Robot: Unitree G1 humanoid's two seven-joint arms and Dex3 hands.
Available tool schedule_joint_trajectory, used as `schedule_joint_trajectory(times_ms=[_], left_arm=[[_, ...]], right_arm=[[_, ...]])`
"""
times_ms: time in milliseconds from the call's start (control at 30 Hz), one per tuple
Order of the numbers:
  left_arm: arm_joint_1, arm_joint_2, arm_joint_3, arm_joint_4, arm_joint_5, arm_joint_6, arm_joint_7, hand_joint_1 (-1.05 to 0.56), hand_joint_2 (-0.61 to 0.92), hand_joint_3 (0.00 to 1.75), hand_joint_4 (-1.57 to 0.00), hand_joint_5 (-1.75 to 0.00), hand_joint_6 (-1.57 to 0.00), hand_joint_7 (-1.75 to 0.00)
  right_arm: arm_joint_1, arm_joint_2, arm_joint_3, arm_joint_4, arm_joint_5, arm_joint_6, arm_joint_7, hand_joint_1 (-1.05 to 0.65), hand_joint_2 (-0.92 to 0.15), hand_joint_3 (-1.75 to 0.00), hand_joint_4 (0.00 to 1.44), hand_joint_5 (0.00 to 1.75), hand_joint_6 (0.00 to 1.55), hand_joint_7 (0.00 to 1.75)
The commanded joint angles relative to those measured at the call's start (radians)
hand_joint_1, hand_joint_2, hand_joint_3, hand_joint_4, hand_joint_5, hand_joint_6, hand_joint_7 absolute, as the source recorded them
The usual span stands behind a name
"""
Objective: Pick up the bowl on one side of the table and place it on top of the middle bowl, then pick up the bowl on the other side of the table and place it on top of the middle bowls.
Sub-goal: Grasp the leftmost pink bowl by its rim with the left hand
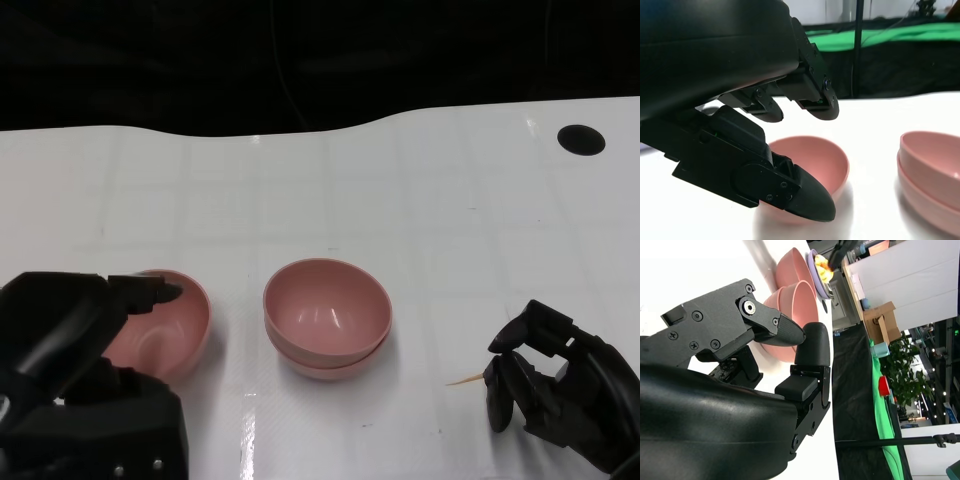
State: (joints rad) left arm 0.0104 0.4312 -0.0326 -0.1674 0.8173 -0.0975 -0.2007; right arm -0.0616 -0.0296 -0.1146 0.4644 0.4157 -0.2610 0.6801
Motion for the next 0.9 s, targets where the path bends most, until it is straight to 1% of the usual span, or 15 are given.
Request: schedule_joint_trajectory(times_ms=[33,100,233,400,500,600,733,900], left_arm=[[-0.025,0.023,-0.024,0.052,0.003,0.009,0.03,-1.0,0.92,0.07,-0.67,-0.01,-0.67,0.0],[-0.04,0.02,-0.045,0.103,0.003,0.005,0.051,-1.01,0.92,0.08,-0.67,-0.01,-0.68,0.0],[-0.062,0.022,-0.074,0.171,-0.009,0.003,0.078,-1.03,0.92,0.09,-0.66,-0.01,-0.68,0.0],[-0.071,0.024,-0.089,0.192,-0.023,0.012,0.085,-1.03,0.92,0.1,-0.64,0.0,-0.67,0.0],[-0.101,0.008,-0.122,0.228,-0.012,0.043,0.07,-1.0,0.92,0.09,-0.63,0.0,-0.66,0.0],[-0.12,0.006,-0.146,0.255,-0.013,0.051,0.08,-0.99,0.92,0.1,-0.63,0.0,-0.66,0.0],[-0.166,0.002,-0.198,0.319,0.004,0.054,0.095,-0.99,0.92,0.18,-0.64,0.0,-0.66,0.0],[-0.179,-0.008,-0.222,0.347,-0.02,0.061,0.111,-0.98,0.92,0.17,-0.65,-0.01,-0.67,-0.01]], right_arm=[[-0.001,-0.002,-0.01,0.008,0.001,-0.009,0.007,-0.18,-0.72,-0.77,0.91,1.75,0.74,1.53],[0.0,-0.002,-0.008,0.006,-0.006,-0.011,0.001,-0.18,-0.74,-0.73,0.91,1.75,0.75,1.52],[0.001,0.002,-0.008,0.006,-0.007,-0.012,-0.001,-0.18,-0.75,-0.71,0.91,1.75,0.75,1.52],[0.001,0.002,-0.007,0.005,-0.009,-0.011,-0.002,-0.18,-0.76,-0.71,0.91,1.75,0.75,1.52],[-0.001,0.002,-0.005,0.01,-0.021,-0.016,-0.01,-0.19,-0.76,-0.7,0.91,1.75,0.75,1.52],[-0.002,0.005,-0.007,0.011,-0.025,-0.016,-0.011,-0.19,-0.76,-0.7,0.91,1.75,0.75,1.52],[-0.004,0.006,-0.006,0.014,-0.021,-0.014,0.0,-0.18,-0.76,-0.69,0.91,1.75,0.74,1.52],[-0.005,0.004,-0.007,0.018,-0.025,-0.019,0.003,-0.18,-0.77,-0.69,0.9,1.75,0.74,1.52]])
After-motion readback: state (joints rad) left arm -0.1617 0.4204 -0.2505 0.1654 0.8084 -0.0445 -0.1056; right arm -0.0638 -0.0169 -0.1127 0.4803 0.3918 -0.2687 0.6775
